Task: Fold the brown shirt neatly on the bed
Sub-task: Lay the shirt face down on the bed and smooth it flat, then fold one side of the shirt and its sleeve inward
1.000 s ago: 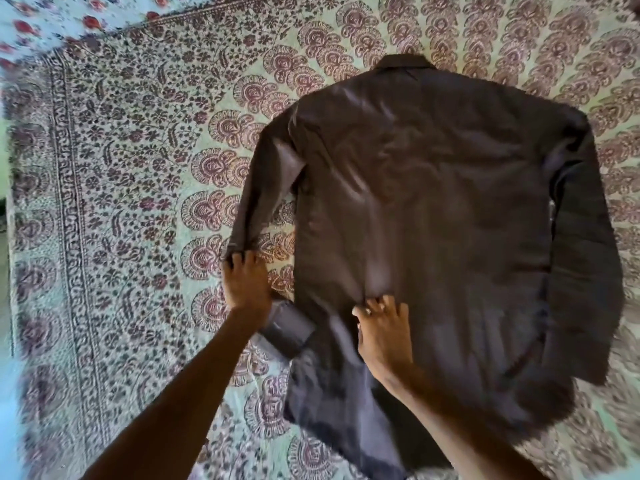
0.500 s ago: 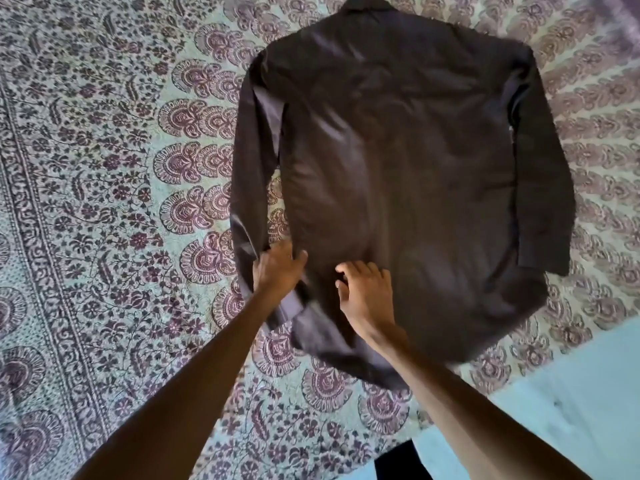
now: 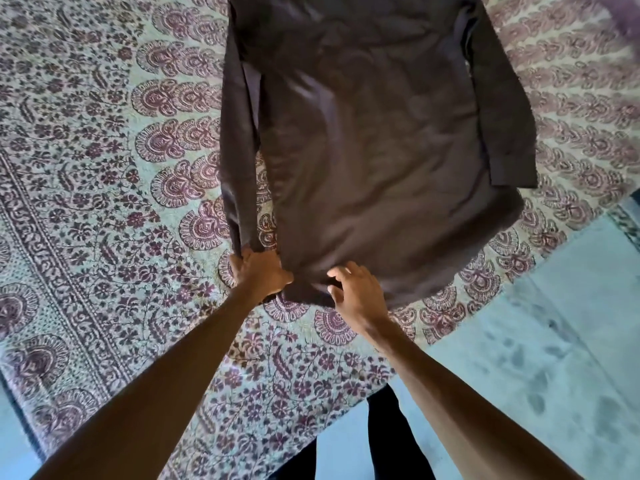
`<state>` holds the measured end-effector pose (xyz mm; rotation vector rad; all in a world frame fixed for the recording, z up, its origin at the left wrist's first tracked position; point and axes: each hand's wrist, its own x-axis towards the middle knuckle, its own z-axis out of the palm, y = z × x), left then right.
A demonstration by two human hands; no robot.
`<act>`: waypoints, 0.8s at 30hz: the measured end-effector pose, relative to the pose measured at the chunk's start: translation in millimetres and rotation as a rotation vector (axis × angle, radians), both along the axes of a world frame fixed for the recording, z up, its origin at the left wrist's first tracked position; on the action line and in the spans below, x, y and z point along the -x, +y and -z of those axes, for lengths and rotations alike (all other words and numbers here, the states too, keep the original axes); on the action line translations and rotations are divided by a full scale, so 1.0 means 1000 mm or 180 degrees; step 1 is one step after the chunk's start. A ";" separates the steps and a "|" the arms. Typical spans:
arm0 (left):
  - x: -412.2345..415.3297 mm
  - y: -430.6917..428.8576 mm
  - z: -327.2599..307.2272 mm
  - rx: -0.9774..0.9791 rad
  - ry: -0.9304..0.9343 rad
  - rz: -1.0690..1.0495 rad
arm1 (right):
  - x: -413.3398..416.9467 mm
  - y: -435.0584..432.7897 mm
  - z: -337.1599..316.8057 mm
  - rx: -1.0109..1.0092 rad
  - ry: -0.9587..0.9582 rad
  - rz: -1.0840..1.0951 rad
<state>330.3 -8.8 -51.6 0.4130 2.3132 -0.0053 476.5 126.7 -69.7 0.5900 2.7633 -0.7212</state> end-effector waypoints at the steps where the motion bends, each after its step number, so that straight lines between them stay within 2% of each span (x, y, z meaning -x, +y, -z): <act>1: -0.003 0.000 -0.003 0.0108 0.0087 -0.0154 | -0.003 0.001 0.001 -0.0014 0.0043 0.0044; 5: -0.014 0.002 -0.011 0.0509 0.0299 -0.0186 | -0.012 0.012 0.000 -0.0031 0.0197 0.0353; 7: -0.020 0.009 -0.015 0.0507 0.0677 -0.0126 | -0.017 0.026 -0.005 -0.0113 0.0286 0.0573; 9: -0.027 0.021 -0.016 0.0120 0.1207 0.0128 | -0.023 0.046 -0.010 -0.0205 0.0423 0.0841; 11: -0.034 0.040 -0.014 -0.0584 0.1361 0.0531 | -0.030 0.073 -0.016 -0.0270 0.0561 0.1266; 14: -0.046 0.082 -0.005 -0.1355 0.0937 0.1177 | -0.038 0.121 -0.025 -0.0290 0.0729 0.2141; 18: -0.066 0.154 0.001 -0.1671 0.0352 0.1595 | -0.051 0.200 -0.024 -0.0104 0.0587 0.3120; 21: -0.082 0.209 0.002 -0.1767 0.0244 0.1615 | -0.057 0.259 -0.018 0.0080 0.0488 0.3302; 24: -0.096 0.250 0.004 -0.1821 0.0168 0.1539 | -0.053 0.301 -0.015 0.0321 0.0356 0.3026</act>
